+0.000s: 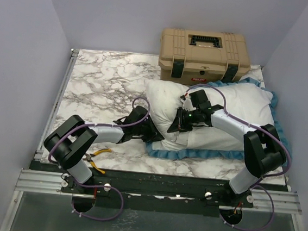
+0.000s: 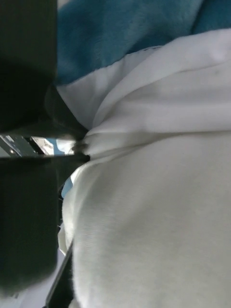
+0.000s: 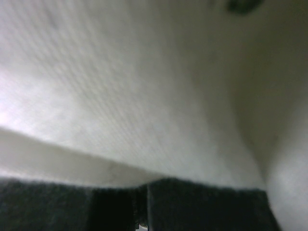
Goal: Put the pillow into the pillowcase
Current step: Stuff the pillow into the pillowcase.
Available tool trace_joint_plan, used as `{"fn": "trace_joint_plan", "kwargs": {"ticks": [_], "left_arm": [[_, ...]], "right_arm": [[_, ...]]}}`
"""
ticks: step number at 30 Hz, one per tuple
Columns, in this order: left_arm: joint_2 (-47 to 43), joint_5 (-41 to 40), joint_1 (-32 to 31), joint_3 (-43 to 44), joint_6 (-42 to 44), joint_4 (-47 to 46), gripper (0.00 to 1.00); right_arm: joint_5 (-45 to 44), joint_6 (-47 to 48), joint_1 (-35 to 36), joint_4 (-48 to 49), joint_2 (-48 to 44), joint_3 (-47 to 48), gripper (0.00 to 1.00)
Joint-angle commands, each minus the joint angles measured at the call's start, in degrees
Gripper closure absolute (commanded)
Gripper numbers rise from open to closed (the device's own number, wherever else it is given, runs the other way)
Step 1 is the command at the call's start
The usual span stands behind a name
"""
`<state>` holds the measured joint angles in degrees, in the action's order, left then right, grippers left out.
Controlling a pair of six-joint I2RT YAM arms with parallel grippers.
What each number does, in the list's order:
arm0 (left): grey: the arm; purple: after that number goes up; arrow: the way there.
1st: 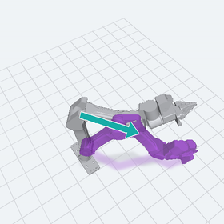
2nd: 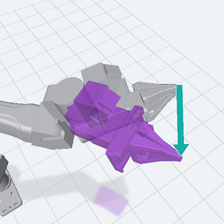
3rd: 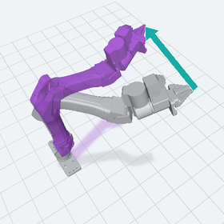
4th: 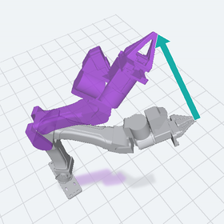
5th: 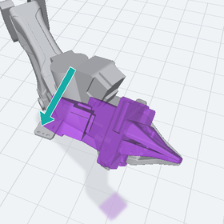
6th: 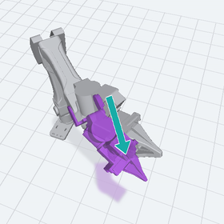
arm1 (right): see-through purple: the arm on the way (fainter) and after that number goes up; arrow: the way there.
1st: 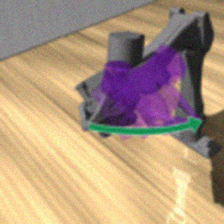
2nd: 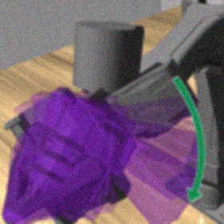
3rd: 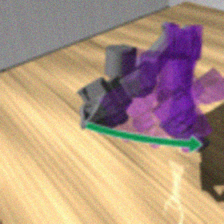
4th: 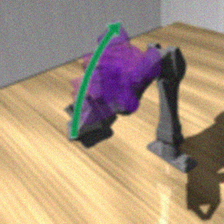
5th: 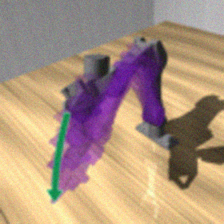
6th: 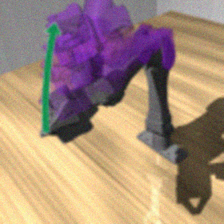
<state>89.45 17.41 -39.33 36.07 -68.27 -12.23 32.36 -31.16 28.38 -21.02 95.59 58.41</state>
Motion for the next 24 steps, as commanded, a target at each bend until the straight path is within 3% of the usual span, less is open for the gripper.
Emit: {"fn": "trace_joint_plan", "kwargs": {"ticks": [1, 3, 13, 24], "left_arm": [[2.6, -2.0, -0.9, 2.6, 0.1, -2.8, 0.92], [1.9, -2.1, -1.0, 2.2, 0.0, -2.8, 1.00], [-12.1, -1.3, -1.3, -1.4, -3.9, -2.3, 1.00], [-18.0, 1.7, -1.6, 1.7, -3.5, -1.8, 1.00]], "right_arm": [[-3.2, -1.1, -1.5, -3.9, 1.8, -0.8, 0.97], [-3.5, -0.7, -1.6, -4.1, 1.6, -0.7, 0.97], [-7.0, 3.6, -1.5, -6.6, 1.8, 1.0, 1.00], [-9.2, 5.9, 0.3, -7.5, 3.2, 1.8, 1.00]]}}
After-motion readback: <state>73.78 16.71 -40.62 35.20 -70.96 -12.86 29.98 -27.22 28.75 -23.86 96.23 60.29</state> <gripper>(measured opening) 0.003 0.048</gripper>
